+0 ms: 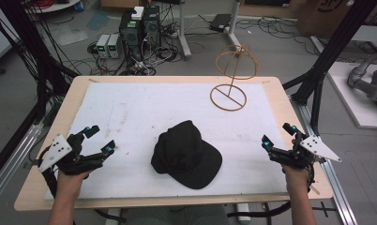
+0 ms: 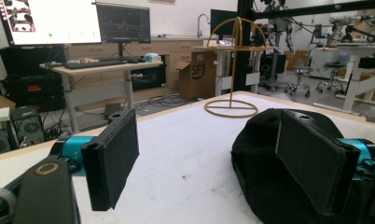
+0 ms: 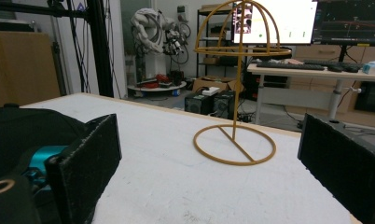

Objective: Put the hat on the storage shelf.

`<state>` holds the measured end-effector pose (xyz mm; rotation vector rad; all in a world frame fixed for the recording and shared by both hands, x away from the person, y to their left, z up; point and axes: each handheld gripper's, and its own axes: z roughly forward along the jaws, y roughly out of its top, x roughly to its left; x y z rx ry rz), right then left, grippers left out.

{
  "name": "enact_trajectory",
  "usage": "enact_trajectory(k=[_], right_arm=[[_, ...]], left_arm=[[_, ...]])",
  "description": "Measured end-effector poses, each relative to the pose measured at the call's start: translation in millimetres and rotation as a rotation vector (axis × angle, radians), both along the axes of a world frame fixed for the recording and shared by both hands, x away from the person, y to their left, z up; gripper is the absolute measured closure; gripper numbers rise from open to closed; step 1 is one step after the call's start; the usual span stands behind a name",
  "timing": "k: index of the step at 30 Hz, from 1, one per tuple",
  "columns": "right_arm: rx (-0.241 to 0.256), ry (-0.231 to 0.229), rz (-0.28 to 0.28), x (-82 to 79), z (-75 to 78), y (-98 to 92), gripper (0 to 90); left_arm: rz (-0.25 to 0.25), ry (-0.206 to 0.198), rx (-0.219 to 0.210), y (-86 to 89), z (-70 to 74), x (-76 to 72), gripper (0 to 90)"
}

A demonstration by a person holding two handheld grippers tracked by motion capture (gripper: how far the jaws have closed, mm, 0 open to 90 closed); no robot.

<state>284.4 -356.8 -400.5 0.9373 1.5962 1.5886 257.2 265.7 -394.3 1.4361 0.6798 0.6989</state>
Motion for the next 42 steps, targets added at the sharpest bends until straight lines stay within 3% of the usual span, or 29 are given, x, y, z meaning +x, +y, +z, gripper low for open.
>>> enact_trajectory(k=[4,17,20,32,42], right_arm=[[0.003,0.001,-0.001,-0.6,-0.2,-1.0,5.5],[0.0,0.005,-0.005,-3.2,-1.1,-4.8,5.5],[-0.007,0.006,-0.002,-3.7,-1.6,-4.9,5.5],[-0.006,0.004,-0.003,-6.1,-1.0,-6.8,5.5],[-0.002,-0.003,-0.002,-6.5,-0.5,-7.5,5.5]], left_arm=[[-0.04,-0.005,0.023,-11.5,-0.2,2.1,21.2],[-0.182,0.048,0.104,-53.9,-9.1,13.8,20.9],[-0.223,0.076,0.125,-63.7,-13.5,17.8,20.9],[-0.304,0.116,0.145,-90.7,-24.8,26.9,20.9],[-0.373,0.179,0.164,-108.3,-34.6,33.1,21.0]])
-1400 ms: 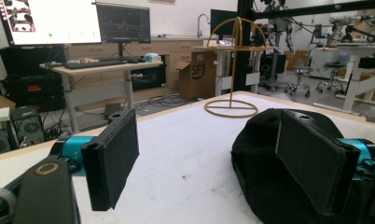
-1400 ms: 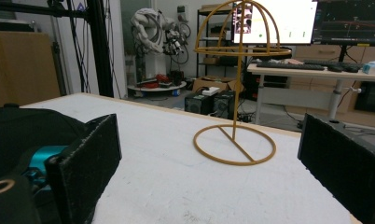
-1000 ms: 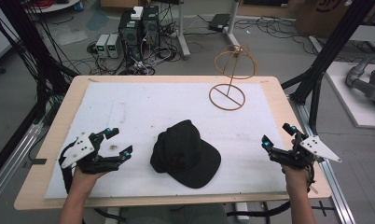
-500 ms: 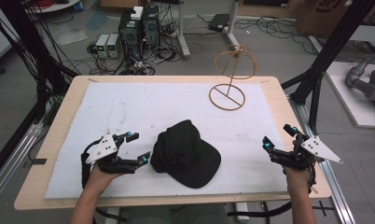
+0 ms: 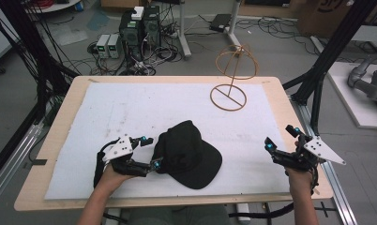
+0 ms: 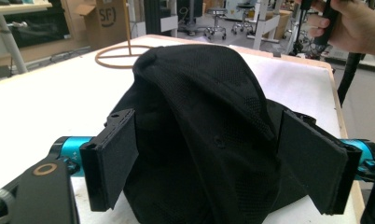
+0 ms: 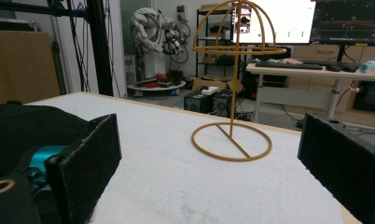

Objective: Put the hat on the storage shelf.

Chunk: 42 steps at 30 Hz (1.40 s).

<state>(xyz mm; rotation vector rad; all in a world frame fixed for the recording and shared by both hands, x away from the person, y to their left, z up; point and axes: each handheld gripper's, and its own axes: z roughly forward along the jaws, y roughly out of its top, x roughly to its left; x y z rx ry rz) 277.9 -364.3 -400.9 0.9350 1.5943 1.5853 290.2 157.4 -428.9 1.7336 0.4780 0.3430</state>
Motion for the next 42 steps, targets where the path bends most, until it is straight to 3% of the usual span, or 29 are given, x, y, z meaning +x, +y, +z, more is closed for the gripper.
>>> enact_trajectory(k=[17,29,36,42], right_arm=[[0.002,0.001,-0.001,-0.6,0.6,-0.3,5.5],[0.001,0.0,-0.001,-0.2,0.4,-0.3,5.5],[0.005,0.007,0.001,-0.3,-0.1,0.7,5.5],[0.003,0.008,-0.001,-0.3,-0.1,0.1,5.5]], left_arm=[[-0.066,0.056,0.055,-14.2,-11.6,4.3,23.7],[-0.124,0.078,0.073,-21.5,-15.3,5.6,36.8],[-0.152,0.108,0.051,-19.7,-15.6,7.6,57.4],[-0.154,0.1,0.056,-21.6,-14.4,7.3,73.7]])
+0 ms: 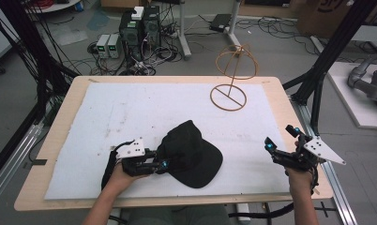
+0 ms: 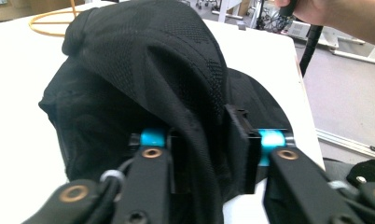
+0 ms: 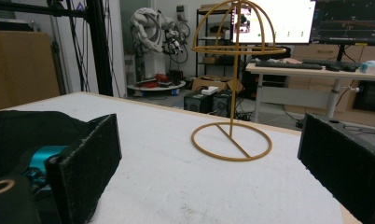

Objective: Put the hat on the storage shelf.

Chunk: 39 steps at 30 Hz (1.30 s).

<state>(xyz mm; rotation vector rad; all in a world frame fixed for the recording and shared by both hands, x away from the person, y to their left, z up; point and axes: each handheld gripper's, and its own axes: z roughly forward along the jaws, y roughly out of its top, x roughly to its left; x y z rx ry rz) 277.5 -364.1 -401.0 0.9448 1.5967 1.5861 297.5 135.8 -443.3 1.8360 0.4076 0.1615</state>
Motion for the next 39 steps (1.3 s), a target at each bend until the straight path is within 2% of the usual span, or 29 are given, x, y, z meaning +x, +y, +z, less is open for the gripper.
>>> enact_trajectory(k=[5,11,15,23,25,28,32,37,39], right_arm=[[-0.004,-0.007,0.002,0.5,0.3,-0.4,5.5],[0.0,-0.004,-0.001,0.4,0.1,-0.7,5.5],[0.002,-0.002,-0.001,0.2,0.2,-0.9,5.5],[-0.001,-0.007,-0.002,1.0,-0.3,-0.5,5.6],[0.0,-0.003,-0.002,0.6,-0.2,-0.4,5.6],[0.0,-0.005,-0.002,0.7,-0.1,-0.6,5.5],[0.005,0.001,-0.004,0.5,-0.1,-1.0,5.6],[0.007,-0.003,-0.005,1.6,-0.8,-2.3,5.6],[0.01,-0.001,-0.003,1.7,-1.0,-2.2,5.6]], left_arm=[[-0.012,-0.009,-0.009,-1.4,1.9,-0.6,83.1],[-0.007,-0.059,-0.001,-5.5,6.8,-4.5,84.9],[-0.002,-0.074,-0.006,-4.9,8.8,-5.3,85.0],[0.021,-0.113,-0.049,0.4,18.2,-7.1,85.2],[0.028,-0.125,-0.072,1.2,23.3,-7.5,85.2],[0.035,-0.138,-0.079,0.9,27.7,-7.2,85.1],[0.063,-0.159,-0.124,-1.2,38.0,-3.9,85.2],[0.082,-0.174,-0.145,-2.6,44.7,0.0,85.2],[0.1,-0.18,-0.175,-3.9,49.8,2.7,85.2]])
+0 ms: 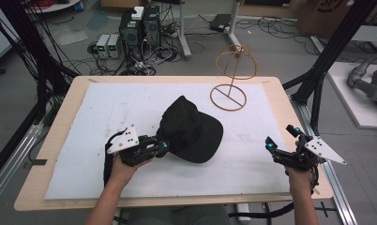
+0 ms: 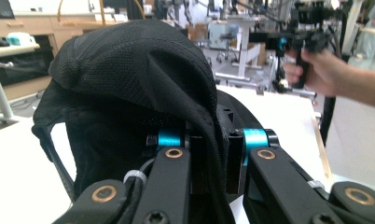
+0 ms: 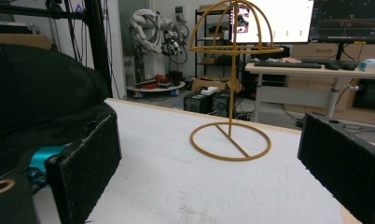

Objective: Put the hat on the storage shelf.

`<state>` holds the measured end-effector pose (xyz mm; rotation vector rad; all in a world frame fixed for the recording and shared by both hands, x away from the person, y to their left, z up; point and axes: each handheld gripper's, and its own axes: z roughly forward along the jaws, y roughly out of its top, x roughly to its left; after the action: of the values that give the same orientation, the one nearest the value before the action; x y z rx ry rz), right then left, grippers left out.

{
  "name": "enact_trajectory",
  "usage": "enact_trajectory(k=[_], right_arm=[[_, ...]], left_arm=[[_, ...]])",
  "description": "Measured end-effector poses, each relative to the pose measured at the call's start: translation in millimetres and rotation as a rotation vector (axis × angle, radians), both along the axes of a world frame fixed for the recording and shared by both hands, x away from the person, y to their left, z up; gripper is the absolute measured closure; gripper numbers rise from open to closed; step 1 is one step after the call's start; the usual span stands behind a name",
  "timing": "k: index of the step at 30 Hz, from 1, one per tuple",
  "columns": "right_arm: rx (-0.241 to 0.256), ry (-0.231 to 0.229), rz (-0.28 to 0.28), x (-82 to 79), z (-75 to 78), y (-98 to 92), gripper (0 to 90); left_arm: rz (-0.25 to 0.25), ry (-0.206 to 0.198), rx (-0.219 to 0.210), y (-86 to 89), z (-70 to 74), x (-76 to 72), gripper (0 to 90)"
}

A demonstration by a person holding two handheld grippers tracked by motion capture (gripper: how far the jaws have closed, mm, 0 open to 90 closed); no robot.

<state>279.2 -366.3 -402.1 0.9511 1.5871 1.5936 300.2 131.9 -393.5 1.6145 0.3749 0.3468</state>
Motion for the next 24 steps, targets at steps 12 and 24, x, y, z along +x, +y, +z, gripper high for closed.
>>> enact_trajectory(k=[12,24], right_arm=[[0.001,0.004,0.005,0.5,-0.2,2.2,5.6],[0.002,0.005,0.012,0.9,-0.4,3.9,5.5]], left_arm=[[0.035,-0.031,-0.066,-13.8,30.6,11.6,85.1],[0.08,-0.078,-0.086,-26.2,68.8,25.3,85.2]])
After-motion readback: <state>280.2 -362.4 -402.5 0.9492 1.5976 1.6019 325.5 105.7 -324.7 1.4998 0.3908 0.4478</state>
